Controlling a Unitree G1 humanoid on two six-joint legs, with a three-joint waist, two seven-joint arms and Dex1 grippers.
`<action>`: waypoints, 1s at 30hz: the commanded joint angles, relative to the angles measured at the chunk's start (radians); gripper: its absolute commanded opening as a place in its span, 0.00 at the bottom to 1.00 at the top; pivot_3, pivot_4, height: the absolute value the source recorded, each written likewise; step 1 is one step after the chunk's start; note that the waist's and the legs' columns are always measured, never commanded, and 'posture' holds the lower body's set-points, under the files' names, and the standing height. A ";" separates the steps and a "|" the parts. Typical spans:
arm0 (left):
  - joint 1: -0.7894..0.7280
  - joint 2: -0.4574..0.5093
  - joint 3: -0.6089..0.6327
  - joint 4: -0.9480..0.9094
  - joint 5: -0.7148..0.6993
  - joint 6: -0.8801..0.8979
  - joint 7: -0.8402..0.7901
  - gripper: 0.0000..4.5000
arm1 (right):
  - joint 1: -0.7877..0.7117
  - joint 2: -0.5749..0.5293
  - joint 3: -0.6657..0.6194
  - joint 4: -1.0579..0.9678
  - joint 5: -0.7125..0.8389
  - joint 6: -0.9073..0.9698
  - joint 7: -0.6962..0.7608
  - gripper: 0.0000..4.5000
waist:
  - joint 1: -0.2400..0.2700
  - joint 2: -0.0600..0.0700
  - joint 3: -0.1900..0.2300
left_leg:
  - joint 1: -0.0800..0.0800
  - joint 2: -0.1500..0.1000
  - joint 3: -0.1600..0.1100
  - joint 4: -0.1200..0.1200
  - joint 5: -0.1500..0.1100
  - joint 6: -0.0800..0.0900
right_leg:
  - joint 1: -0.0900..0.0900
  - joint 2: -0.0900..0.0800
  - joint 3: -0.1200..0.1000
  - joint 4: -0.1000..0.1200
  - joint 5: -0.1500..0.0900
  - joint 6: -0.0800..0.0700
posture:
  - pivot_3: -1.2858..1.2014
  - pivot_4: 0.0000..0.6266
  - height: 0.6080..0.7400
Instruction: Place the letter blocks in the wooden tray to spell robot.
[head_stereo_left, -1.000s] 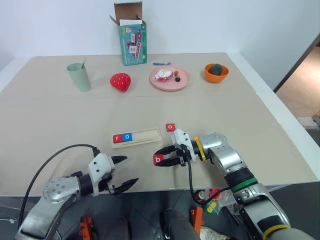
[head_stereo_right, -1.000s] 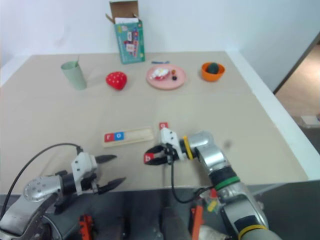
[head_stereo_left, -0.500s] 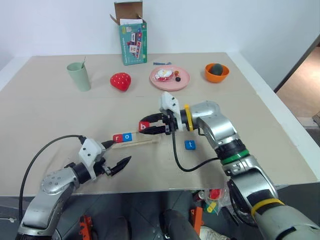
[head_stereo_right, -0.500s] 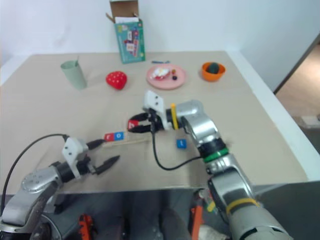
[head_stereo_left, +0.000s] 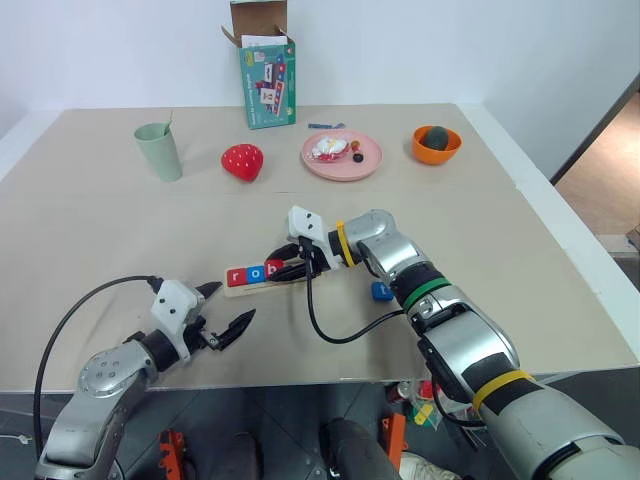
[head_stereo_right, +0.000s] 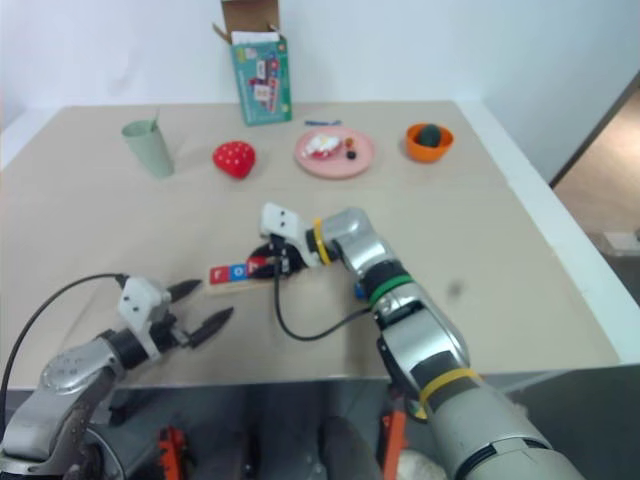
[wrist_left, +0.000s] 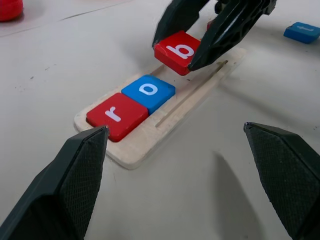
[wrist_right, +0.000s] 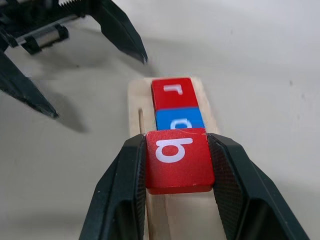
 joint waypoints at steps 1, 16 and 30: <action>0.008 0.002 0.014 -0.050 0.001 -0.004 0.011 1.00 | -0.051 0.002 -0.031 0.057 -0.016 -0.064 0.004 0.28 | 0.000 0.000 0.000 | 0.000 0.000 0.000 0.000 0.000 0.000 | 0.000 0.000 0.000 0.000 0.000 0.000 | 0.52 0.24 1.00; 0.032 0.005 0.012 -0.065 0.010 -0.004 0.015 1.00 | -0.105 0.056 -0.057 0.178 -0.058 -0.133 -0.047 0.28 | 0.000 0.000 0.000 | 0.000 0.000 0.000 0.000 0.000 0.000 | 0.000 0.001 0.000 0.000 0.000 0.000 | 0.52 0.24 1.00; 0.051 0.004 0.010 -0.077 0.008 0.004 0.022 1.00 | -0.111 0.069 -0.069 0.220 -0.098 -0.157 -0.066 0.39 | 0.000 0.000 0.000 | 0.000 0.000 0.000 0.000 0.000 0.000 | 0.000 0.001 0.000 0.000 0.000 0.000 | 0.52 0.24 1.00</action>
